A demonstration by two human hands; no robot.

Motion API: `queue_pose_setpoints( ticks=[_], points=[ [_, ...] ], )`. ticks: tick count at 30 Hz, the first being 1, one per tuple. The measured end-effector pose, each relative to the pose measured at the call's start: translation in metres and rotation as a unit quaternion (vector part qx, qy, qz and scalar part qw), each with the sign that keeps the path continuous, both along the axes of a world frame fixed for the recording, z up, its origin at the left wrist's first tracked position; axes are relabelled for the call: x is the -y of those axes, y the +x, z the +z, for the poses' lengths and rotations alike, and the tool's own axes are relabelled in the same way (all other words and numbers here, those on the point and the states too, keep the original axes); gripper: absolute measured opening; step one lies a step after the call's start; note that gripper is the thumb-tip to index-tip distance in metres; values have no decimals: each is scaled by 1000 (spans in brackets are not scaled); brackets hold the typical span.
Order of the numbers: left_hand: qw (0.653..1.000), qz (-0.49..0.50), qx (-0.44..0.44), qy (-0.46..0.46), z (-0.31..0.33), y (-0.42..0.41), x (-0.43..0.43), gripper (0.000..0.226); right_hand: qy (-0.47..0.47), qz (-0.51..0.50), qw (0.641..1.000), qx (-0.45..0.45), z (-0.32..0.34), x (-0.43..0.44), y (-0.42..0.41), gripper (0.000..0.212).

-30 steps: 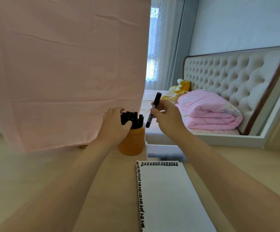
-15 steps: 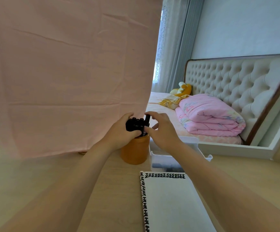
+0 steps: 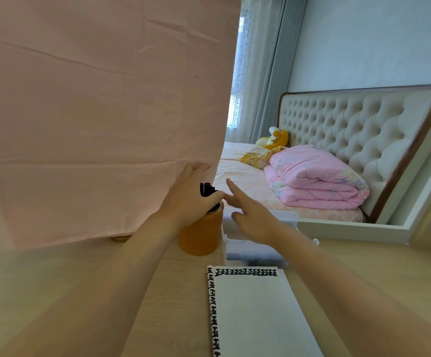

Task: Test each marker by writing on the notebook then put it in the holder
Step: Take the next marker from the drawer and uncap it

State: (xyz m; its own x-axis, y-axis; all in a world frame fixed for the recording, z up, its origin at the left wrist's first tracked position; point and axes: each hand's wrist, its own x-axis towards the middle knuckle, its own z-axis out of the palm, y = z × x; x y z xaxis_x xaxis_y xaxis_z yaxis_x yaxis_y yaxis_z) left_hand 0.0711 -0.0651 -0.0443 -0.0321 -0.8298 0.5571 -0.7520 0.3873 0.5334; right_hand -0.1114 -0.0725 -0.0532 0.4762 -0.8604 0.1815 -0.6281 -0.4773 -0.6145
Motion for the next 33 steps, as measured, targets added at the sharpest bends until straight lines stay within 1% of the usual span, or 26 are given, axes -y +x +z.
queue_pose_setpoints(
  ticks=[2, 4, 6, 8, 10, 12, 14, 16, 18, 21, 24, 27, 30, 33],
  points=[
    [995, 4, 99, 4, 5, -4, 4, 63, -22, -36, 999, -7, 3, 10, -13, 53],
    [981, 14, 190, 44, 5, -5, 10, 54, -12, -66, 995, -71, 4, 19, -27, 33],
    [969, 44, 238, 40, 4, -4, 11, 38, 28, -66, 988, -140, 3, 24, -40, 24],
    [964, 89, 251, 0, 2, -4, 10, 31, 62, -56, 977, -199, 2, 26, -48, 22],
    [967, 105, 233, -24, -2, -5, 8, 34, 85, -45, 963, -250, 2, 27, -52, 22],
    [974, 99, 203, -15, -4, -5, 9, 38, 100, -34, 952, -287, 2, 30, -52, 22],
    [976, 95, 197, 8, -5, -4, 11, 38, 112, -30, 946, -303, 1, 34, -50, 27],
    [978, 79, 194, 18, -6, -4, 14, 33, 117, -33, 941, -314, -2, 37, -48, 33],
    [982, 55, 180, 19, -7, -3, 13, 34, 118, -27, 934, -335, -3, 37, -45, 32],
    [983, 49, 175, 5, -9, -2, 10, 46, 135, -16, 933, -334, -4, 38, -43, 29],
    [988, 71, 137, 7, -14, -1, 6, 53, 139, -4, 933, -331, -5, 37, -40, 25],
    [994, 73, 85, 13, -17, -3, 6, 53, 160, 6, 931, -328, -7, 39, -38, 22],
    [995, 54, 85, 3, -20, -6, 9, 52, 153, 15, 931, -330, -8, 39, -37, 15],
    [996, 43, 79, 9, -20, -4, 12, 54, 123, 20, 941, -315, -13, 39, -36, 21]
  ],
)
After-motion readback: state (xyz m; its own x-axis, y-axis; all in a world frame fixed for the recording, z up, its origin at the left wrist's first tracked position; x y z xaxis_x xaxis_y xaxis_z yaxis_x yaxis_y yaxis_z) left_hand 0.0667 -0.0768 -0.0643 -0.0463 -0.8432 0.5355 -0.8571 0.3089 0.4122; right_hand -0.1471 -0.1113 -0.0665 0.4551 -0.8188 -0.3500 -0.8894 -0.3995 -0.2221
